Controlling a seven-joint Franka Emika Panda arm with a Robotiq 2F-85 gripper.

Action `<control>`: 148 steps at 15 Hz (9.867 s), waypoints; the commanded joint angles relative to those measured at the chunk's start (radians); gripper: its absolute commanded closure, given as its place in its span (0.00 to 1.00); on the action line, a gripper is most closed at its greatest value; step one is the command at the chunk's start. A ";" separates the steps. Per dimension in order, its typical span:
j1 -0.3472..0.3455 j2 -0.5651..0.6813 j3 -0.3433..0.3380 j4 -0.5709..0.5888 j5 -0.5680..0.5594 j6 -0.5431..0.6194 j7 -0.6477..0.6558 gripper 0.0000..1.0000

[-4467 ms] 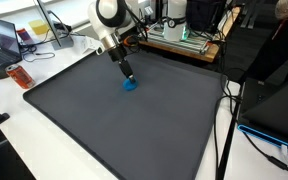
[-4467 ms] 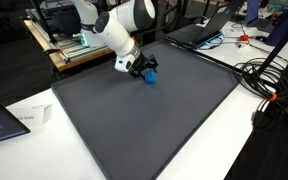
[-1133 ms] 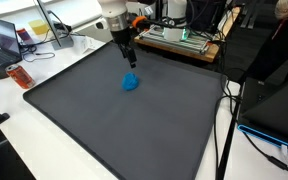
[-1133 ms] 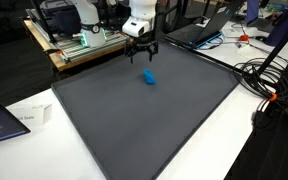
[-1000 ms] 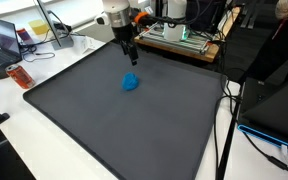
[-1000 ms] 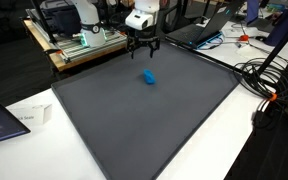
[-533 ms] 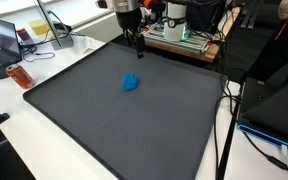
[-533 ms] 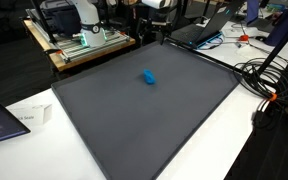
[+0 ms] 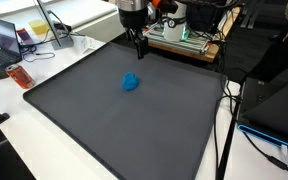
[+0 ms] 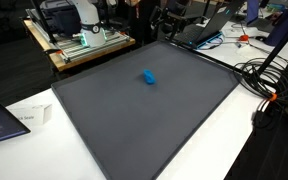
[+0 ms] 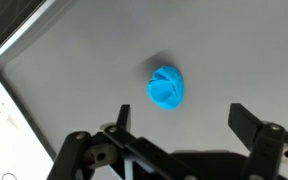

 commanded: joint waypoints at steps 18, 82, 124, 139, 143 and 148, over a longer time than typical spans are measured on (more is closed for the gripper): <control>-0.069 0.499 -0.032 0.614 0.012 -0.145 -0.517 0.00; -0.449 0.106 -0.215 -0.580 1.880 0.191 -2.317 0.00; 0.022 -0.101 0.194 -0.593 2.223 1.683 -1.968 0.00; -0.011 -0.086 0.196 -0.578 2.217 1.663 -2.118 0.00; -0.071 -0.051 0.202 -0.539 2.235 1.657 -2.276 0.00; -0.177 0.006 0.253 -0.468 2.270 1.626 -2.498 0.00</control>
